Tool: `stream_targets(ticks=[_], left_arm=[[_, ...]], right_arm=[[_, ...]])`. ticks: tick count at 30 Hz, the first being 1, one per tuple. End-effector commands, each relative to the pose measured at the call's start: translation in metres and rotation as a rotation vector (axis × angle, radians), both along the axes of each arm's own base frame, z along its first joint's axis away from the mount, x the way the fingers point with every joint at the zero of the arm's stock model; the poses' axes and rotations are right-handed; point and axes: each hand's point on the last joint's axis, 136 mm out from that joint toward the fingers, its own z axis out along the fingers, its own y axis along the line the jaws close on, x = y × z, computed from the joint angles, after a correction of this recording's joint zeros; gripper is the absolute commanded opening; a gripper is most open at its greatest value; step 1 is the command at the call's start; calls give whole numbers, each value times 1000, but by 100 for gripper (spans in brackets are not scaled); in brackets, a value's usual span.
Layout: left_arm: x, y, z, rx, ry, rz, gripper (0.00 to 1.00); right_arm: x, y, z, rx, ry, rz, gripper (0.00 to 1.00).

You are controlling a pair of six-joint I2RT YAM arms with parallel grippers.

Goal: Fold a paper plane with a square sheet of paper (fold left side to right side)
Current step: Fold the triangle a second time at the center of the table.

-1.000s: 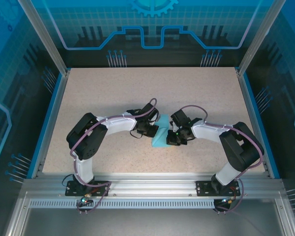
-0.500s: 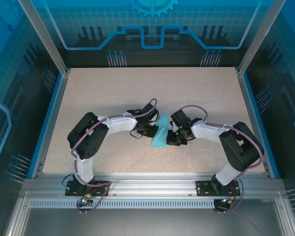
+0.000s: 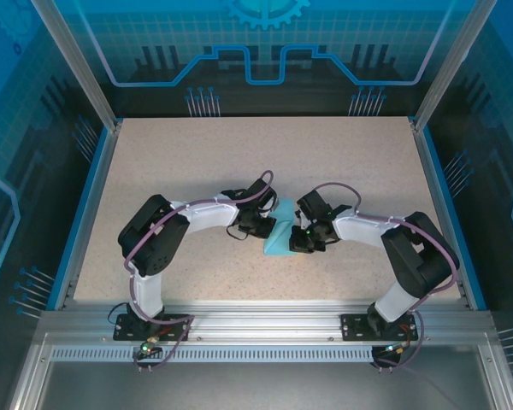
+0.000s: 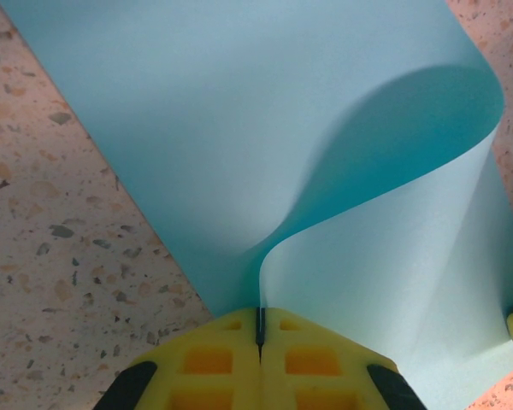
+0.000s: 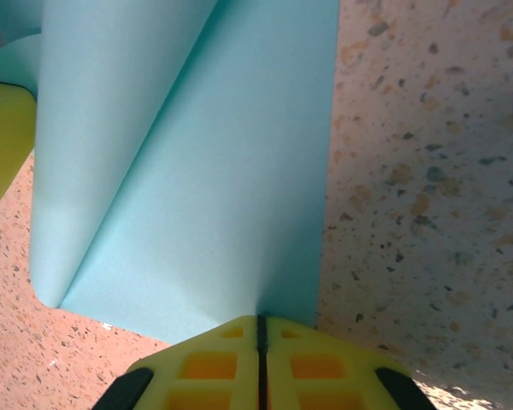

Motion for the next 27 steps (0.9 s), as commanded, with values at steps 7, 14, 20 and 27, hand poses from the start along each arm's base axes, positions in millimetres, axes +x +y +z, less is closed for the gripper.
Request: stream_targets(ticks=[7, 14, 20, 27], left_arm=[[-11, 6, -16, 17, 69, 3, 0], [-11, 5, -16, 14, 70, 3, 0], [-11, 4, -16, 9, 72, 1, 0], [-11, 4, -16, 9, 77, 2, 0]], right_arm=[[28, 24, 45, 273, -173, -9, 10], [46, 40, 51, 360, -216, -30, 9], [54, 45, 44, 367, -207, -38, 8], [59, 52, 38, 379, -188, -35, 8]])
